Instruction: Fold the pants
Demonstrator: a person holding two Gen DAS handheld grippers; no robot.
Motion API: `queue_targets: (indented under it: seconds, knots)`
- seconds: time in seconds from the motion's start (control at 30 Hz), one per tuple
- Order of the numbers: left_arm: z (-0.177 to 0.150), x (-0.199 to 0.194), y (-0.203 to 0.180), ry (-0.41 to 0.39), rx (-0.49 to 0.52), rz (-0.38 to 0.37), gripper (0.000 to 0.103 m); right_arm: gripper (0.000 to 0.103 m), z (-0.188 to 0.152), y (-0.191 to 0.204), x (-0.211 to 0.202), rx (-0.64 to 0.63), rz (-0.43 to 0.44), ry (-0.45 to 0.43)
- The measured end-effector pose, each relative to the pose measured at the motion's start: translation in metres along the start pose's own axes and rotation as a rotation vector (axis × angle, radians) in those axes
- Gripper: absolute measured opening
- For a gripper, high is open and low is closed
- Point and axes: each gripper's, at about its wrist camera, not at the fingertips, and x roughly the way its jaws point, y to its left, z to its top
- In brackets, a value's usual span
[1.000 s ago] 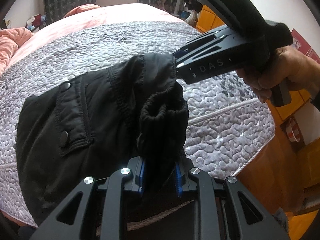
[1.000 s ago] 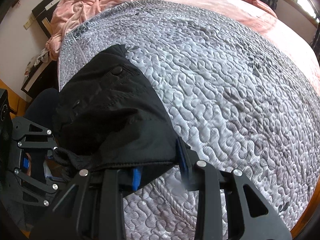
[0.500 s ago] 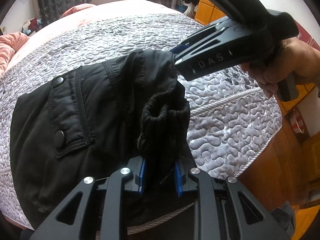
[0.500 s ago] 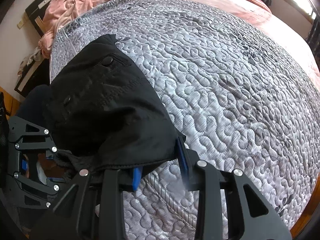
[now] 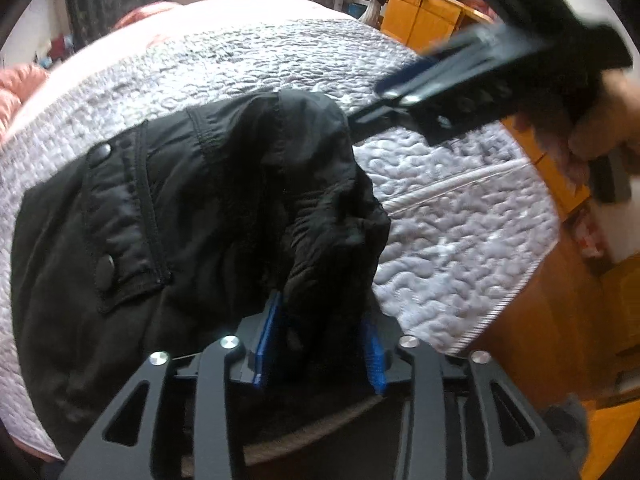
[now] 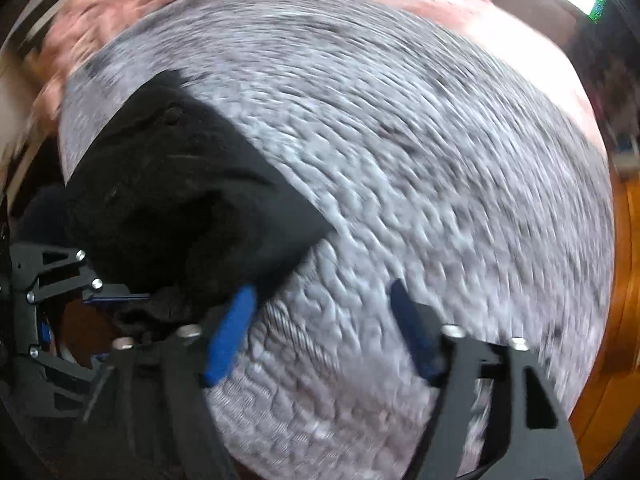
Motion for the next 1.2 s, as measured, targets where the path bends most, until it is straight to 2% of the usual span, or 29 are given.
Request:
queue_targets:
  seconds: [0.03,0.07,0.1,0.17,0.23,0.3,0.37,0.43,0.5,0.53,0.57,0.67,0.73,0.8,0.83,0.87,0.93,1.1,1.2]
  knots:
    - [-0.002,-0.011,0.003,-0.015,-0.014,-0.029,0.043,0.090,-0.004,-0.009,-0.001,0.077,0.018,0.015]
    - [-0.005,-0.022,0.005,-0.042,-0.019,-0.043,0.053,0.090,-0.009,-0.019,-0.003,0.155,0.032,0.023]
    - [-0.007,-0.035,0.008,-0.074,-0.026,-0.054,0.069,0.090,-0.017,-0.033,-0.005,0.266,0.057,0.007]
    - [-0.016,-0.065,0.021,-0.148,-0.060,-0.100,0.079,0.090,-0.033,-0.054,-0.009,0.459,0.139,-0.058]
    - [-0.024,-0.090,0.042,-0.217,-0.102,-0.119,0.084,0.090,-0.049,-0.067,-0.005,0.642,0.333,-0.153]
    - [-0.030,-0.108,0.071,-0.270,-0.148,-0.080,0.088,0.090,-0.055,-0.063,0.010,0.741,0.505,-0.213]
    - [-0.034,-0.113,0.104,-0.282,-0.213,-0.026,0.091,0.090,-0.052,-0.055,0.026,0.776,0.584,-0.225]
    - [-0.038,-0.108,0.136,-0.252,-0.300,0.014,0.091,0.090,-0.045,-0.047,0.048,0.819,0.642,-0.216]
    - [-0.045,-0.101,0.169,-0.224,-0.382,0.052,0.091,0.063,-0.037,-0.040,0.061,0.836,0.679,-0.215]
    - [-0.051,-0.097,0.184,-0.207,-0.417,0.083,0.091,0.037,-0.031,-0.035,0.064,0.830,0.690,-0.220]
    - [-0.055,-0.093,0.194,-0.193,-0.435,0.103,0.091,0.029,-0.028,-0.032,0.063,0.821,0.687,-0.225]
    - [-0.073,-0.079,0.217,-0.138,-0.478,0.143,0.090,0.021,-0.020,-0.017,0.052,0.748,0.585,-0.242]
    - [-0.082,-0.074,0.225,-0.122,-0.504,0.140,0.091,0.019,-0.025,-0.016,0.063,0.766,0.463,-0.177]
    - [-0.083,-0.071,0.225,-0.120,-0.510,0.132,0.090,0.021,-0.030,-0.018,0.064,0.791,0.441,-0.185]
    - [-0.083,-0.072,0.223,-0.123,-0.504,0.135,0.091,0.030,-0.032,-0.018,0.061,0.802,0.450,-0.202]
    - [-0.083,-0.075,0.221,-0.129,-0.494,0.135,0.091,0.046,-0.036,-0.019,0.057,0.816,0.461,-0.222]
    - [-0.084,-0.079,0.220,-0.140,-0.487,0.132,0.091,0.066,-0.049,-0.020,0.049,0.865,0.469,-0.253]
    - [-0.087,-0.077,0.223,-0.126,-0.503,0.124,0.091,0.066,-0.086,0.007,0.038,0.905,0.532,-0.263]
    - [-0.088,-0.074,0.220,-0.109,-0.497,0.115,0.092,0.069,-0.098,0.019,0.041,0.940,0.532,-0.254]
